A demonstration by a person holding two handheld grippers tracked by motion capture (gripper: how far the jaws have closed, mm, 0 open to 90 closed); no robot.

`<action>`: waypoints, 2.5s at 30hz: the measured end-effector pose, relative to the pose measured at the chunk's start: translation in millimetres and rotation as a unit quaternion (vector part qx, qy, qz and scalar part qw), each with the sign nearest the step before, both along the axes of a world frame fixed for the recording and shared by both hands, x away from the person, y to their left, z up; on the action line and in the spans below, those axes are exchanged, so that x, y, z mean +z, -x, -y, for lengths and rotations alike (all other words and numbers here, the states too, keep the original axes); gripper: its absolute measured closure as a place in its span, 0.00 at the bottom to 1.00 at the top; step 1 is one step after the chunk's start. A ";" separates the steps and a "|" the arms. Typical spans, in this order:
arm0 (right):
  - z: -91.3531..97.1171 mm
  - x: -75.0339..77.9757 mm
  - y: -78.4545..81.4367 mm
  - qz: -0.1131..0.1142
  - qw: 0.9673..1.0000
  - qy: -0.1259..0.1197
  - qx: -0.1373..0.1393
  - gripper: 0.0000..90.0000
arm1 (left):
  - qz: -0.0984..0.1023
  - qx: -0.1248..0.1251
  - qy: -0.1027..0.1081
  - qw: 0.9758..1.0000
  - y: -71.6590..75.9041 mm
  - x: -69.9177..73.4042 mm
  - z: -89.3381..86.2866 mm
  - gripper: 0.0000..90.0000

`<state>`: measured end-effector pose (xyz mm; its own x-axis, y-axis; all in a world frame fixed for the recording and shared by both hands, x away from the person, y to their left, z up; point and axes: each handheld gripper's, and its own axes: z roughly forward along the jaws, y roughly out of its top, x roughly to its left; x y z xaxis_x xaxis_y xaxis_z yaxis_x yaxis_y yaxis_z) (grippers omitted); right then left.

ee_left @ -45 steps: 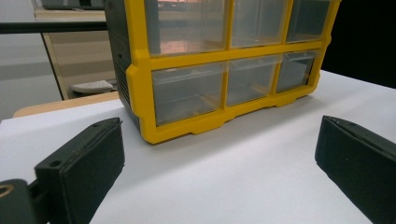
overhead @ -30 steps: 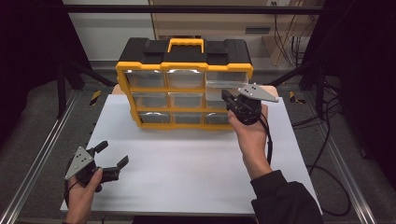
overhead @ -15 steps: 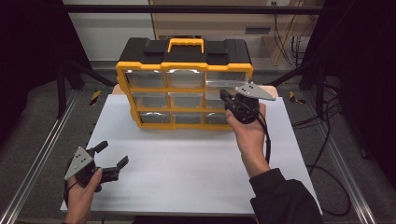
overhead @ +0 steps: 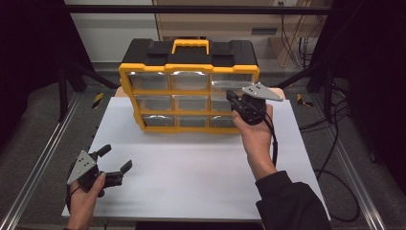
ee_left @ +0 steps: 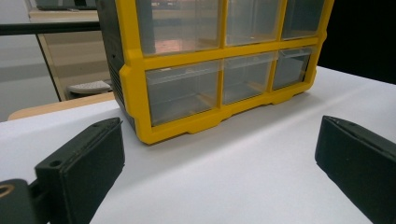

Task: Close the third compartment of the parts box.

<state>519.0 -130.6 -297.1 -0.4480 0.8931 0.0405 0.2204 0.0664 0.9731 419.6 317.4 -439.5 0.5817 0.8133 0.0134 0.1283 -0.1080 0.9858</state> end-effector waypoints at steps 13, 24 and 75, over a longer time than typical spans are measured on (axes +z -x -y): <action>-2.5 -1.1 -7.6 0.002 1.000 0.001 -0.004 1.00 | -0.001 0.000 0.001 1.000 -0.3 -0.4 -0.1 0.01; -2.5 -2.0 -9.4 0.002 1.000 -0.002 -0.005 1.00 | -0.001 0.000 0.002 1.000 -0.4 -0.2 -0.3 0.01; -3.3 -4.7 -25.8 -0.003 1.000 -0.010 -0.022 1.00 | -0.001 -0.006 -0.001 1.000 -0.8 0.4 1.9 0.01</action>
